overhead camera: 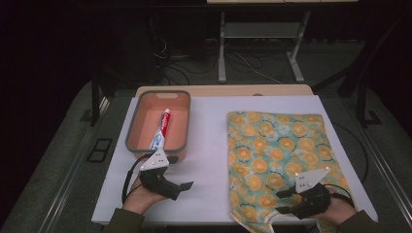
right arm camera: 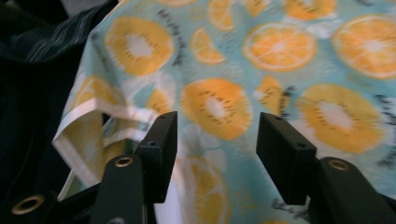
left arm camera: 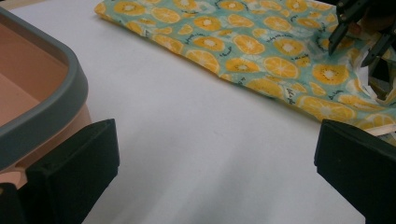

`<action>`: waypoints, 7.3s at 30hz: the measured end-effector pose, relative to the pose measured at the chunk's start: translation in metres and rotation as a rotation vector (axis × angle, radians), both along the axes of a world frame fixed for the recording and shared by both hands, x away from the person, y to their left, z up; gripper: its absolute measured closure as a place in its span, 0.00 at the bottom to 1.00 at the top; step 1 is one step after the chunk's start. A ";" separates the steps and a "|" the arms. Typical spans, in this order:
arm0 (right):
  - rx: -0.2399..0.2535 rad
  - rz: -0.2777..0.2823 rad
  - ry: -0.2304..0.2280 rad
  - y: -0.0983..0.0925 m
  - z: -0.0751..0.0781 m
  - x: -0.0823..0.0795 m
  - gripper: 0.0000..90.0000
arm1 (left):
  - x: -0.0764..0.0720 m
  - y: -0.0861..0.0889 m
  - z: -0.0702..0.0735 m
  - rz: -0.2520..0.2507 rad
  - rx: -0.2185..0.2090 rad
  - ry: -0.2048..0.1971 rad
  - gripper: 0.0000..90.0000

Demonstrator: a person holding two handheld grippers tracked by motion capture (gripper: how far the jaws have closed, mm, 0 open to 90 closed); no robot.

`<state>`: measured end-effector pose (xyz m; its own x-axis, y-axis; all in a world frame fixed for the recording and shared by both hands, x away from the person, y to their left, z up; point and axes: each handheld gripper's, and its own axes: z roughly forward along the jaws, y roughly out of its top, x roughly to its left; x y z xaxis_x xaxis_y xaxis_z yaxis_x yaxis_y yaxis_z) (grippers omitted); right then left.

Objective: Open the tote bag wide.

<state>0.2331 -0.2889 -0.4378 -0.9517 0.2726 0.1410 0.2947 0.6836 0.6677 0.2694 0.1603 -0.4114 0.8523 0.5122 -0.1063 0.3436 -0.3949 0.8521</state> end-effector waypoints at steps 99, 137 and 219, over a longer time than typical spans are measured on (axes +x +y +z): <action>-0.053 -0.011 -0.113 0.157 -0.008 0.031 0.80 | 0.001 -0.001 -0.003 -0.014 -0.003 0.013 0.00; 0.053 -0.316 -0.092 0.206 0.020 0.145 0.86 | 0.001 0.002 -0.001 -0.013 -0.023 0.009 0.00; 0.058 -0.181 -0.073 0.105 0.022 0.053 0.45 | 0.001 0.004 -0.003 -0.012 -0.042 -0.009 0.00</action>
<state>0.2863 -0.1838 -0.4160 -0.8962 0.4337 0.0935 0.3586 0.5839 0.7284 0.2702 0.1639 -0.4142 0.8592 0.4976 -0.1195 0.3314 -0.3630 0.8709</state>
